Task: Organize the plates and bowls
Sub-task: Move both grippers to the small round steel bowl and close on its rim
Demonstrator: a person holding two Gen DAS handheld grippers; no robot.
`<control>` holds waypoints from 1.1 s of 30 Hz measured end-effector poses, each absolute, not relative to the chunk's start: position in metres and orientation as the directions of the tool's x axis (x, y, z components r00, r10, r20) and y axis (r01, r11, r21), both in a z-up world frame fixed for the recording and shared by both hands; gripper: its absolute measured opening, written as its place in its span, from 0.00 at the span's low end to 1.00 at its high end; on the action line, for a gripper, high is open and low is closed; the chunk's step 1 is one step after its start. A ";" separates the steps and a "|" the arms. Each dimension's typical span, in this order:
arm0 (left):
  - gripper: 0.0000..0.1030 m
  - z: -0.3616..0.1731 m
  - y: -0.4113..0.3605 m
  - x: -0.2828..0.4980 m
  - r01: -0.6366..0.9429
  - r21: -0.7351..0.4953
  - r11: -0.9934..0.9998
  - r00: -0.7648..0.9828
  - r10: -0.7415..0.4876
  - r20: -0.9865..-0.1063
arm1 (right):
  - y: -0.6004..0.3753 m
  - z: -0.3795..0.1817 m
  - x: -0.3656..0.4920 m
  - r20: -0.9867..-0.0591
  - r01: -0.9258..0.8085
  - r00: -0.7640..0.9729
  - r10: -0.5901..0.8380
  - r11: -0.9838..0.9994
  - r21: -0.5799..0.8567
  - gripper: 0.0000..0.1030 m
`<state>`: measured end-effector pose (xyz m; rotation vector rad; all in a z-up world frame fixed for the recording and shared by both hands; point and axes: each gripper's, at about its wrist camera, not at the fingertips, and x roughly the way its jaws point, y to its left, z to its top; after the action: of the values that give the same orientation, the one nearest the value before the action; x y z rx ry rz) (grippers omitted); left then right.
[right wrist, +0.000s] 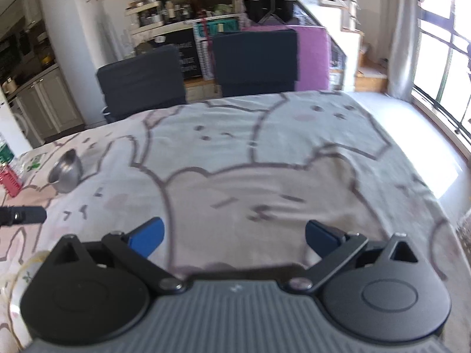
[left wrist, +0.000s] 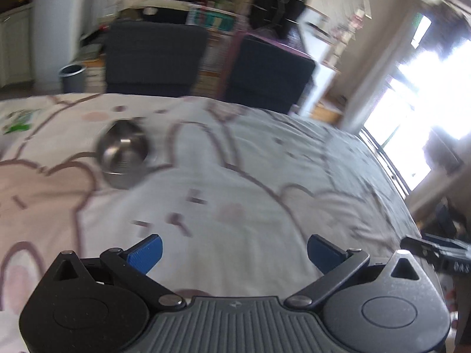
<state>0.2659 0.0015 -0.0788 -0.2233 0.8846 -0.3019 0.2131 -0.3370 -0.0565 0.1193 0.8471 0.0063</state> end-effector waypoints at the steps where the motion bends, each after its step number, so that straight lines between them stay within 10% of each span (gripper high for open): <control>1: 1.00 -0.080 0.012 0.270 0.142 -0.317 0.938 0.600 -0.336 -0.726 | -0.326 -0.056 0.220 -0.745 0.026 0.664 0.065 0.994 0.110 1.00; 13: 0.95 -0.092 0.107 0.322 0.021 -0.316 0.949 0.640 -0.255 -0.725 | -0.206 -0.048 0.317 -0.747 -0.085 0.621 0.238 0.968 0.237 0.99; 23: 0.78 -0.119 0.125 0.362 -0.040 -0.443 0.896 0.587 -0.338 -0.736 | -0.104 -0.067 0.416 -0.759 -0.222 0.545 0.356 0.934 0.279 0.59; 33: 0.78 -0.142 0.130 0.380 -0.059 -0.498 0.865 0.575 -0.378 -0.726 | -0.010 -0.100 0.487 -0.822 -0.416 0.475 0.314 0.903 0.105 0.54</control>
<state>0.3799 0.1302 -0.1421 -0.5091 0.9499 -0.1963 0.4873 -0.0103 -0.0996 -0.1151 0.9797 0.4474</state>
